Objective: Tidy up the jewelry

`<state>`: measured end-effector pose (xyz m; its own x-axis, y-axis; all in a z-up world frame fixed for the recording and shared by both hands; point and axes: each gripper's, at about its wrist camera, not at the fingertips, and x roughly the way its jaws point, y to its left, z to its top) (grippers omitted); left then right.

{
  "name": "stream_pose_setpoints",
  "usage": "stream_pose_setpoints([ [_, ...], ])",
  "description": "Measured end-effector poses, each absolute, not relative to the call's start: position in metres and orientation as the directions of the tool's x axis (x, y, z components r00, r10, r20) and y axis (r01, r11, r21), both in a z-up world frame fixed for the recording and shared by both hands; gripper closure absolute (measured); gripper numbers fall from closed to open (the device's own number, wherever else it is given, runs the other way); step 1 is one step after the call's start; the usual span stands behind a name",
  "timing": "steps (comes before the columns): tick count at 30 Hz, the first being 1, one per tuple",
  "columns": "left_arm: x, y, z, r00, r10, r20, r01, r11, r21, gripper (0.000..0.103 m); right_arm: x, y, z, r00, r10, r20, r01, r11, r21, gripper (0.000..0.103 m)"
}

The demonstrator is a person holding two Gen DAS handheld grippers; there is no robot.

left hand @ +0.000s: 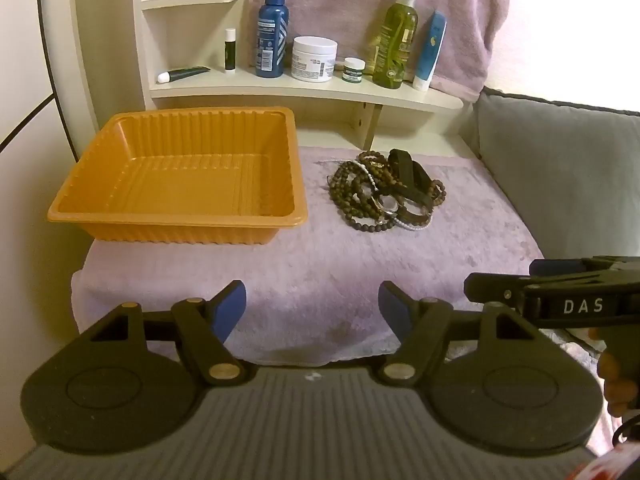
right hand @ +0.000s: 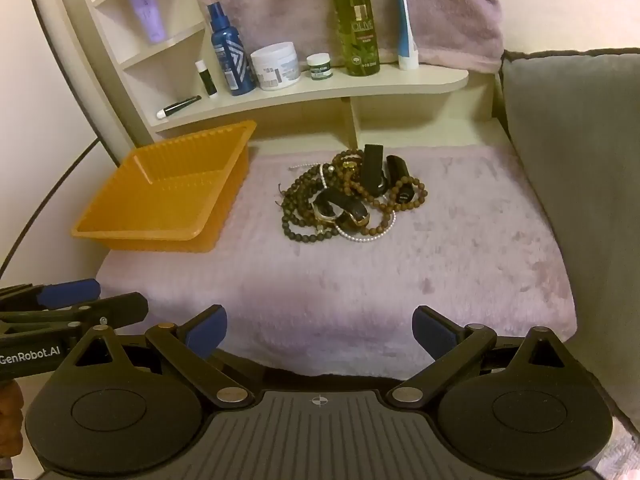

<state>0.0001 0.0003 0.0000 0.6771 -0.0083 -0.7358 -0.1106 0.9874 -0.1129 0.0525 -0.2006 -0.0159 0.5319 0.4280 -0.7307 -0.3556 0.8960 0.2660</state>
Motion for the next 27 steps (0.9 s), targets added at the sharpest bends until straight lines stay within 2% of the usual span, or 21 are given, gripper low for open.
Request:
stream_pose_setpoints([
  [27, -0.0005, 0.0020, 0.0034, 0.681, -0.007, -0.733, -0.108, 0.988, -0.109, 0.032, 0.0517, -0.1988, -0.0134, 0.539, 0.431, -0.724, -0.358, 0.895, 0.267, 0.004],
])
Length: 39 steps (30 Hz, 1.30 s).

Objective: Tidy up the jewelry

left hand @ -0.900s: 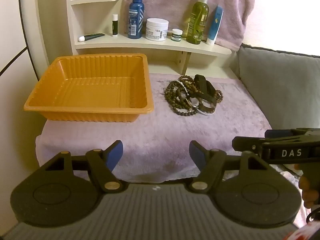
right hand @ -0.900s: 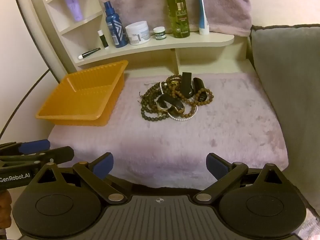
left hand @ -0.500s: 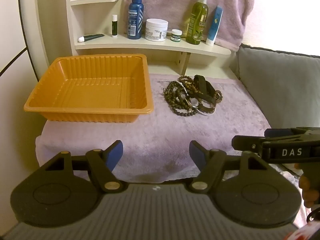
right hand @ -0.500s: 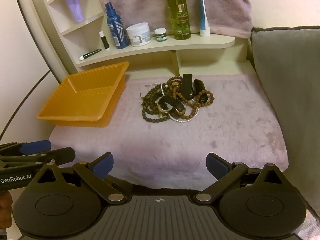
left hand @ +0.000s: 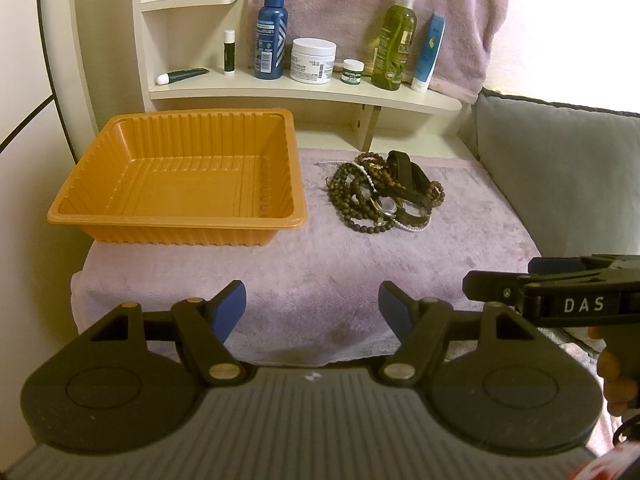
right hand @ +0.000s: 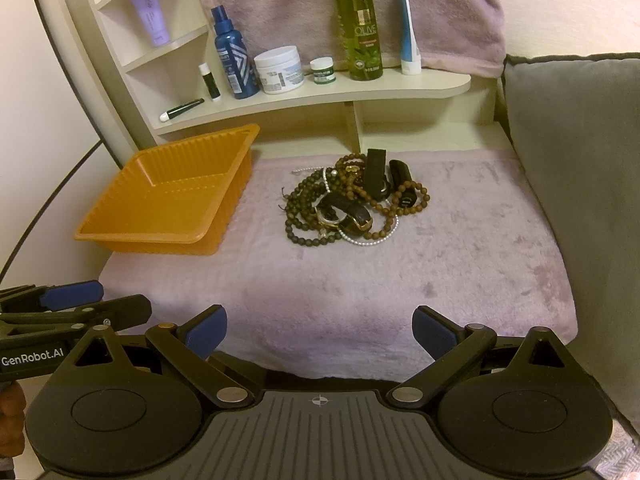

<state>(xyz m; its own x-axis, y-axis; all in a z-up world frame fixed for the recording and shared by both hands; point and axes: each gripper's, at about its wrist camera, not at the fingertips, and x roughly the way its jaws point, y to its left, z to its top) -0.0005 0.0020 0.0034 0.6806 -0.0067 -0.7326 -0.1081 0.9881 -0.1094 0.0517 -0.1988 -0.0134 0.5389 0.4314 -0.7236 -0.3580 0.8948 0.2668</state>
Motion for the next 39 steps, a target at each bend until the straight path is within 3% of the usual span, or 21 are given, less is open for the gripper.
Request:
stream_pose_setpoints([
  [39, 0.0000, 0.0013, 0.0035, 0.683, -0.008, -0.731, -0.108, 0.988, -0.112, 0.032, 0.0509, -0.1984, -0.0127, 0.542, 0.433, -0.720, -0.360, 0.894, 0.267, 0.004],
])
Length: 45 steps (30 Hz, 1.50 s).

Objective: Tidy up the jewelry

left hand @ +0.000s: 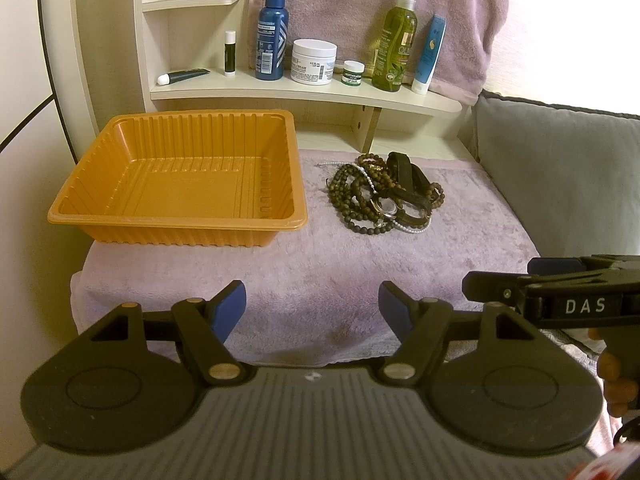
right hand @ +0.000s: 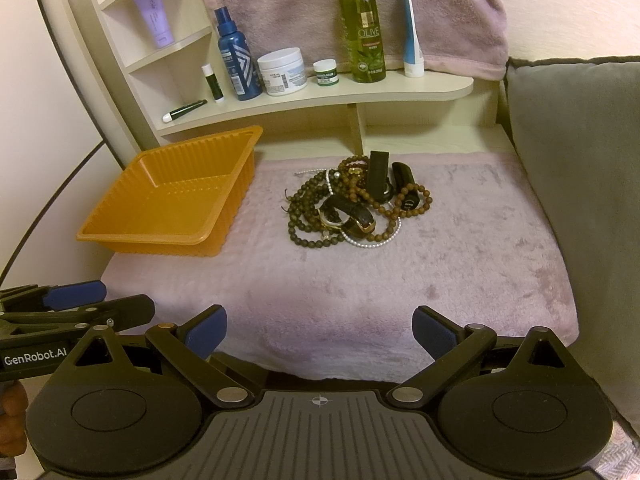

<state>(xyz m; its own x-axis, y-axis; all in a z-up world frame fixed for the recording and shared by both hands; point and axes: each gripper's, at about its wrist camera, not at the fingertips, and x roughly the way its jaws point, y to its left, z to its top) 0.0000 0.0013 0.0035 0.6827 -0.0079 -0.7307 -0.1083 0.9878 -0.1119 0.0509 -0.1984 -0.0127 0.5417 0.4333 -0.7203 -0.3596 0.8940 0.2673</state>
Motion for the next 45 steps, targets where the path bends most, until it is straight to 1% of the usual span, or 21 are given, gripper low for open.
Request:
stream_pose_setpoints([
  [34, 0.001, 0.002, 0.005, 0.681, -0.006, -0.732, -0.115, 0.987, -0.115, 0.032, 0.052, -0.199, -0.012, 0.548, 0.432, -0.716, -0.356, 0.895, 0.268, 0.004],
  [39, 0.005, 0.016, -0.002, 0.673, -0.006, -0.740, -0.147, 0.979, -0.142, 0.032, 0.056, -0.198, -0.014, 0.563, 0.441, -0.699, -0.363, 0.892, 0.270, 0.004],
  [45, 0.009, 0.041, -0.010, 0.670, 0.043, -0.741, -0.230, 0.961, -0.152, 0.032, 0.065, -0.204, -0.023, 0.584, 0.479, -0.656, -0.387, 0.874, 0.294, 0.004],
])
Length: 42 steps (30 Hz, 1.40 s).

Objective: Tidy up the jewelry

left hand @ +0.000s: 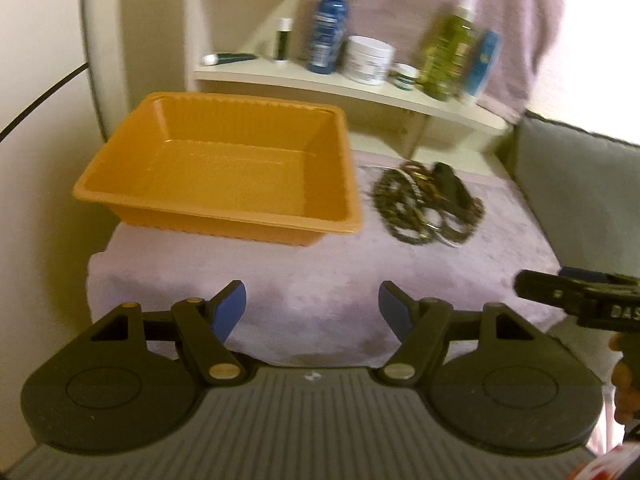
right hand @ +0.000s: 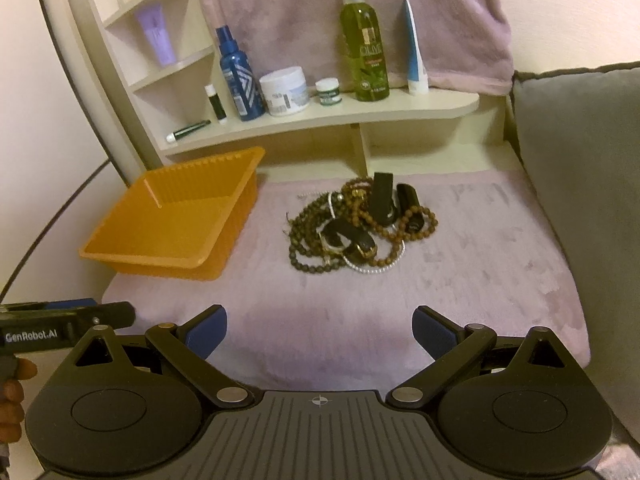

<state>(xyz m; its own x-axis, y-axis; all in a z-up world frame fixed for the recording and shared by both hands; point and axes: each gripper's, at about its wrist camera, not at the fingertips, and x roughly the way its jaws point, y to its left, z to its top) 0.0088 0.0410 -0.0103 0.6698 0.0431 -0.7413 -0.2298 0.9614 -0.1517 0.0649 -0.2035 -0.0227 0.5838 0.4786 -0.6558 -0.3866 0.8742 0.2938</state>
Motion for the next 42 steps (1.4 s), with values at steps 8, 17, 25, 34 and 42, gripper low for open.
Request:
stream_pose_setpoints([
  [8, 0.008, 0.089, -0.022, 0.683, 0.148, -0.715, -0.355, 0.923, -0.148, 0.032, 0.085, -0.206, -0.034, 0.614, 0.474, -0.631, -0.379, 0.878, 0.291, 0.004],
  [17, 0.003, 0.147, -0.035, 0.694, 0.287, -0.661, -0.506, 0.847, -0.164, 0.034, 0.110, -0.208, -0.048, 0.647, 0.416, -0.639, -0.333, 0.908, 0.254, 0.010],
  [25, 0.010, 0.190, -0.055, 0.702, 0.349, -0.621, -0.590, 0.773, -0.232, 0.034, 0.123, -0.209, -0.057, 0.662, 0.398, -0.635, -0.310, 0.917, 0.251, 0.014],
  [34, 0.035, 0.210, -0.072, 0.732, 0.367, -0.574, -0.598, 0.749, -0.283, 0.034, 0.135, -0.210, -0.063, 0.677, 0.355, -0.644, -0.262, 0.935, 0.240, 0.014],
  [42, 0.052, 0.211, -0.085, 0.758, 0.396, -0.519, -0.581, 0.771, -0.261, 0.036, 0.145, -0.210, -0.067, 0.674, 0.338, -0.657, -0.241, 0.941, 0.238, 0.014],
])
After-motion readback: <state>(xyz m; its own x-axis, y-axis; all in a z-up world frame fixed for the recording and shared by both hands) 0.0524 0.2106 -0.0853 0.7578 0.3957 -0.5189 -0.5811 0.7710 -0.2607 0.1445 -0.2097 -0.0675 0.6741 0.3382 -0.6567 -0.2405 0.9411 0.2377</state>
